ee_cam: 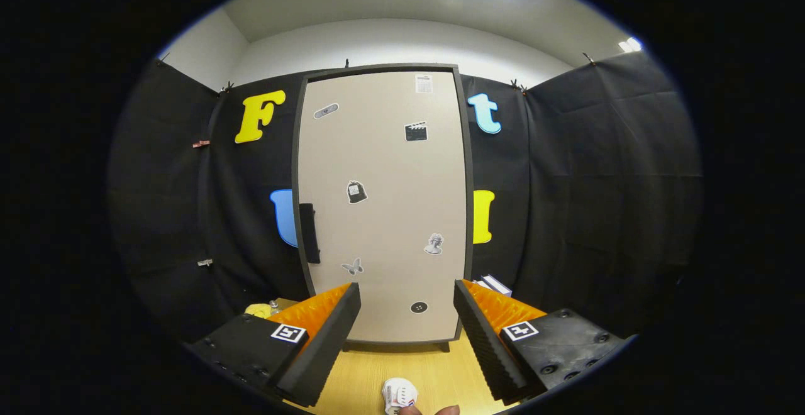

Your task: Open the shoe cabinet door, grab the shoes and put them into the shoe cabinet, then close the shoe cabinet door.

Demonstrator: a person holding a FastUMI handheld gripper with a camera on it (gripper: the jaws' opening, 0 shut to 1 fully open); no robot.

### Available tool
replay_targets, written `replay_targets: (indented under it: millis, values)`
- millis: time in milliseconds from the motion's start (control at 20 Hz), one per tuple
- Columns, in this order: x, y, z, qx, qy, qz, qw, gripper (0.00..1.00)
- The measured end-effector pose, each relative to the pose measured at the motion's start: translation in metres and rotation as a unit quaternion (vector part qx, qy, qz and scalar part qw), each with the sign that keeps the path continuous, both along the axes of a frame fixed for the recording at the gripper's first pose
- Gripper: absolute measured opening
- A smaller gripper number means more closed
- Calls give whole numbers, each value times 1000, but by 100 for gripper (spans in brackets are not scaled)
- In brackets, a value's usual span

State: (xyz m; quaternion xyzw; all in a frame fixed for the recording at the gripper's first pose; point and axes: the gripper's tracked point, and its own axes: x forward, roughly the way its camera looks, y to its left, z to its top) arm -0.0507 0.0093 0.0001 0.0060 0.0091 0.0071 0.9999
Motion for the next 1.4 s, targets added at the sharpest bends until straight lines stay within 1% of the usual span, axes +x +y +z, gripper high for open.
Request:
replay_targets:
  millis: [250, 500, 650, 850, 1050, 1250, 1350, 1400]
  values:
    - [27, 42, 2, 7, 8, 29, 1000, 99]
    - [69, 103, 8, -11, -3, 64, 998, 99]
    - [96, 133, 8, -20, -17, 71, 997, 99]
    - [136, 168, -1, -20, -13, 79, 997, 98]
    - [180, 186, -13, -32, -6, 68, 997, 97]
    - [222, 195, -25, -18, 11, 53, 998, 97]
    - [238, 200, -30, -5, 18, 53, 998, 96]
    - [245, 200, -34, -6, 21, 49, 999, 87]
